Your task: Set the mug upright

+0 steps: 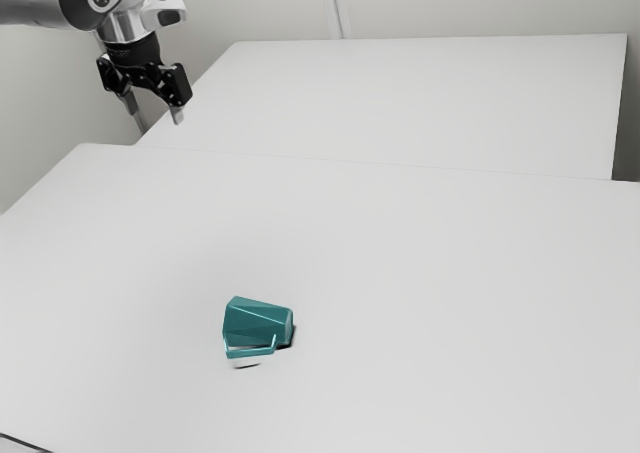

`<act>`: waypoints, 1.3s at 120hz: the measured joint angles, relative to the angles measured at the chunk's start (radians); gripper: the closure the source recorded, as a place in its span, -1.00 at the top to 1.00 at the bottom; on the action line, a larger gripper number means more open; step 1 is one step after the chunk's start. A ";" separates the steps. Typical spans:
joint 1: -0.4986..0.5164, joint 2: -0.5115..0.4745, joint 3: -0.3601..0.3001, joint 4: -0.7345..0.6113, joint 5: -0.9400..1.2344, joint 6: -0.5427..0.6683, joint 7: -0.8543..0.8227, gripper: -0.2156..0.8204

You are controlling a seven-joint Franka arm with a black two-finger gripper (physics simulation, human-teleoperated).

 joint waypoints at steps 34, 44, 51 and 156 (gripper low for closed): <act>0.015 -0.089 0.000 -0.116 -0.099 0.034 -0.014 0.55; 0.023 -0.142 0.002 -0.208 -0.175 0.072 -0.035 0.55; 0.033 -0.168 0.009 -0.269 -0.232 0.106 -0.049 0.55; 0.034 -0.377 0.129 -1.113 -0.785 0.674 0.034 0.55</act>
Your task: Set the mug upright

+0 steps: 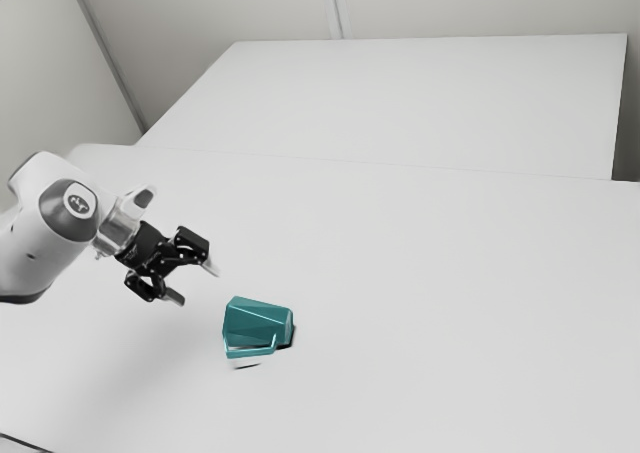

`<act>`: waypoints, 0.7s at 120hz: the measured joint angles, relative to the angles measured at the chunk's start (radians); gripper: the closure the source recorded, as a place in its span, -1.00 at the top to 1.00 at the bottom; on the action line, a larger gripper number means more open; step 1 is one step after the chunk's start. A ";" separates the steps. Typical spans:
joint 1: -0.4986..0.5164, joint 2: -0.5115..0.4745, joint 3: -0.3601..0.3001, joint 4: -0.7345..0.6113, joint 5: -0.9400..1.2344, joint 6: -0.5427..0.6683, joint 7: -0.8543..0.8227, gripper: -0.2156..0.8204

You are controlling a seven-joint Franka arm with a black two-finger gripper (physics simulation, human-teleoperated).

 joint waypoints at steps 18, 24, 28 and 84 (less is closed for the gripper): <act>-0.002 0.010 0.008 -0.057 -0.114 0.047 0.070 0.55; -0.002 0.018 0.010 -0.063 -0.150 0.057 0.095 0.55; -0.002 0.027 0.010 -0.064 -0.170 0.062 0.110 0.55; -0.076 0.097 0.008 -0.062 -0.303 0.112 0.280 0.54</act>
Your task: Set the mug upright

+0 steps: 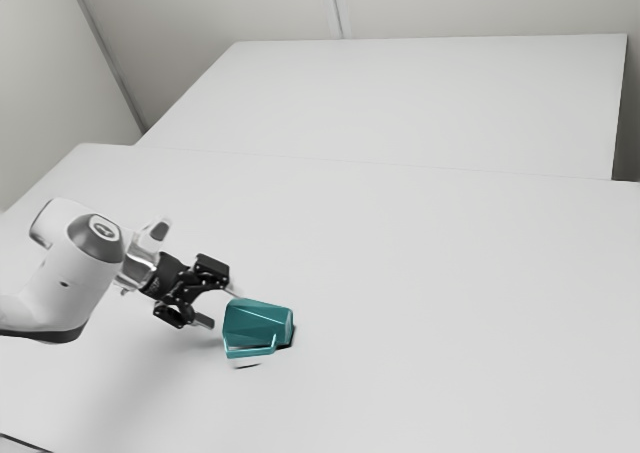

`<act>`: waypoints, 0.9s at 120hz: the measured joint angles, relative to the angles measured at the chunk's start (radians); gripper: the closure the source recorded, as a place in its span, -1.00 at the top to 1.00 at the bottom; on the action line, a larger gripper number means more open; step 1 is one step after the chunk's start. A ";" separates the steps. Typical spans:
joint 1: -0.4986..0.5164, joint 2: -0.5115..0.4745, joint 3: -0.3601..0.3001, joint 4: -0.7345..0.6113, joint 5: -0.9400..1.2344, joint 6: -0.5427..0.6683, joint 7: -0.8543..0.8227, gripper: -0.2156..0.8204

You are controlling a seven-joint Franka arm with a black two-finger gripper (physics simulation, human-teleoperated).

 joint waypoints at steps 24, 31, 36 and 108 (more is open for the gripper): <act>-0.030 0.015 -0.001 0.003 -0.106 0.010 0.051 0.51; -0.026 0.016 0.001 0.003 -0.168 0.008 0.073 0.50; -0.020 0.023 0.004 0.003 -0.207 0.003 0.089 0.50; -0.030 0.080 0.010 0.005 -0.338 -0.023 0.257 -0.24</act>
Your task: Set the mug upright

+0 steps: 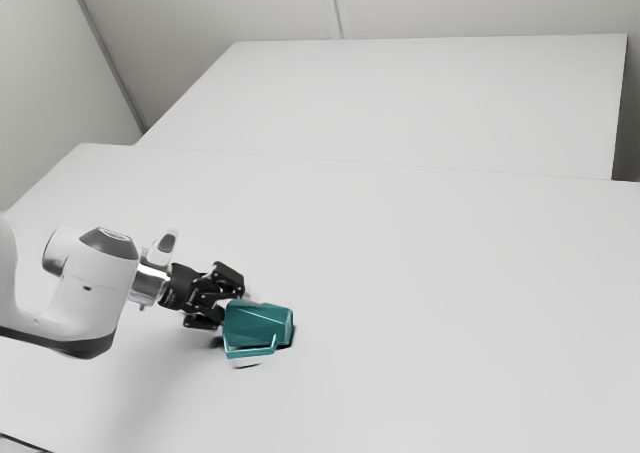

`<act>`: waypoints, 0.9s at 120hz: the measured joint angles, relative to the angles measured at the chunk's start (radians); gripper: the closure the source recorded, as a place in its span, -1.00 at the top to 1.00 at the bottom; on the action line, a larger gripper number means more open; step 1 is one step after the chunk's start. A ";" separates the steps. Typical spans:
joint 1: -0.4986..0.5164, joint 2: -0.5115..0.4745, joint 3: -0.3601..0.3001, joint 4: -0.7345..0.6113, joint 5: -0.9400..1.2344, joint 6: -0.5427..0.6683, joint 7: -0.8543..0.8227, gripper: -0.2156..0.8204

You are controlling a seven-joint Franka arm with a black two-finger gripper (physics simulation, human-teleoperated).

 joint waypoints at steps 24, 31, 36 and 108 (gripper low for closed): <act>0.000 -0.002 0.000 0.004 0.007 0.004 0.022 -0.60; 0.000 -0.003 0.000 0.005 0.009 0.006 0.027 -0.67; 0.001 -0.005 0.000 0.007 0.010 0.007 0.030 -0.71; 0.000 -0.034 -0.004 0.031 0.009 0.010 0.052 -0.92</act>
